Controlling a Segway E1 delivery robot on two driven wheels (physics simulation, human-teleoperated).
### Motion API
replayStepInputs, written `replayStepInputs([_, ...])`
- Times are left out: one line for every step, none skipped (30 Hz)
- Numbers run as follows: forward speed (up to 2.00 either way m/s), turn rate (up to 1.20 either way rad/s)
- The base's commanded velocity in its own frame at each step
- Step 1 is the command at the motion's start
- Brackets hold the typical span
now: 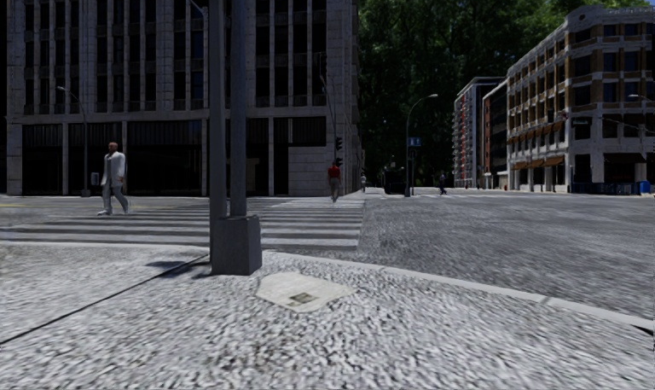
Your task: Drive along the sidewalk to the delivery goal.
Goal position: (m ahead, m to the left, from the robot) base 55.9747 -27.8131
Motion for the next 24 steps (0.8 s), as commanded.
replayStepInputs([2.0, 0.73])
replayStepInputs([2.0, 0.76])
replayStepInputs([2.0, 0.81])
replayStepInputs([2.0, 0.83])
replayStepInputs([2.0, 0.84])
replayStepInputs([2.0, 0.84])
replayStepInputs([2.0, 0.86])
replayStepInputs([2.0, 0.93])
replayStepInputs([2.0, 0.95])
replayStepInputs([2.0, 0.95])
replayStepInputs([2.0, 0.95])
replayStepInputs([2.0, 0.95])
replayStepInputs([2.0, 0.95])
replayStepInputs([2.0, 0.98])
replayStepInputs([2.0, 1.07])
replayStepInputs([2.0, 1.2])
replayStepInputs([2.0, 1.2])
replayStepInputs([2.0, 1.2])
replayStepInputs([2.0, 1.2])
replayStepInputs([2.0, 1.2])
replayStepInputs([2.0, 1.2])
replayStepInputs([2.0, 1.2])
replayStepInputs([2.0, 1.2])
replayStepInputs([2.0, 1.2])
